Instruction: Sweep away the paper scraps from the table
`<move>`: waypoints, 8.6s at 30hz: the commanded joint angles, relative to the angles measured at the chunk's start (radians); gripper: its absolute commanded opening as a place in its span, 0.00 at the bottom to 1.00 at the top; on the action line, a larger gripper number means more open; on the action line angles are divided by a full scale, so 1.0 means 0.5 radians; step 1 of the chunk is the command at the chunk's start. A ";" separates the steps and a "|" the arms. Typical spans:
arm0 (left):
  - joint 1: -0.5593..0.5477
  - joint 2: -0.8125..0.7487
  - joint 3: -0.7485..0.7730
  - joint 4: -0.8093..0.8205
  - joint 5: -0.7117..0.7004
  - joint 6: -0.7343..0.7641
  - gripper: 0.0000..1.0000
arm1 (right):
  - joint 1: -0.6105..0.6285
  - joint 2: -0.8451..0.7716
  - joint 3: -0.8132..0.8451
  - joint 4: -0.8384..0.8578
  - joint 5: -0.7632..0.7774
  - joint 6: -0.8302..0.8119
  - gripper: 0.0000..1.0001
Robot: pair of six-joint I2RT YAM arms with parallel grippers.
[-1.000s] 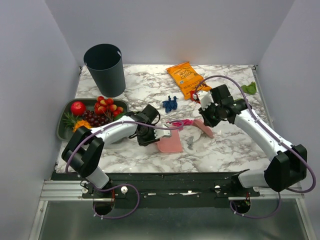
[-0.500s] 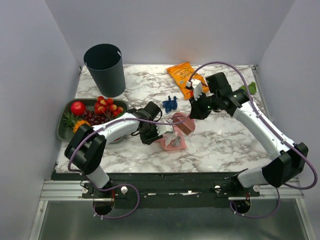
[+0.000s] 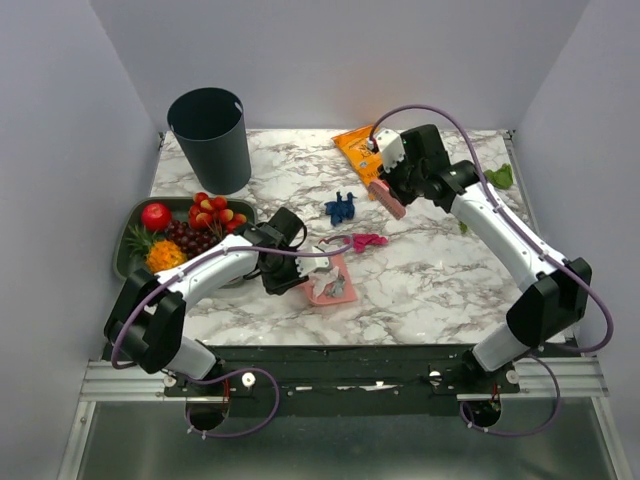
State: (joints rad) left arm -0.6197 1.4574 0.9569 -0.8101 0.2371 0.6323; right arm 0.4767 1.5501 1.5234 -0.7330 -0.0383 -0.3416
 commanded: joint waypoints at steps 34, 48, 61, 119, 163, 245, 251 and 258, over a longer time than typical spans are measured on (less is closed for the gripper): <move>0.009 0.282 0.151 0.233 -0.186 -0.126 0.00 | 0.026 0.219 0.067 -0.488 -1.065 -0.032 0.01; 0.012 0.089 0.056 0.433 0.100 -0.037 0.00 | 0.016 0.189 0.119 -0.286 -0.650 -0.013 0.01; 0.037 0.061 0.022 0.457 0.155 -0.062 0.00 | -0.057 0.054 0.211 -0.286 -0.506 0.008 0.01; 1.316 0.895 2.875 -0.653 -0.106 -0.553 0.00 | -0.242 -0.023 -0.227 0.000 -0.653 0.079 0.01; 1.417 0.546 1.511 1.333 -1.263 1.524 0.00 | -0.242 0.001 -0.267 0.018 -0.739 0.131 0.01; 0.792 -0.148 1.095 0.166 -0.814 -0.044 0.00 | 0.111 0.812 0.261 0.030 -0.706 1.034 0.01; 0.641 -0.175 1.023 0.150 -0.741 -0.022 0.00 | 0.050 0.337 -0.009 -0.108 -0.592 0.705 0.01; 0.675 -0.233 0.707 0.071 -0.781 -0.016 0.00 | 0.019 0.191 0.048 -0.010 -0.853 0.610 0.01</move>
State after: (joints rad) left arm -0.3004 1.3777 1.4082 -0.7200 -0.1612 0.6205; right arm 0.4862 1.6451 1.4929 -0.7639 -0.4088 0.0200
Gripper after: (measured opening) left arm 0.381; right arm 0.167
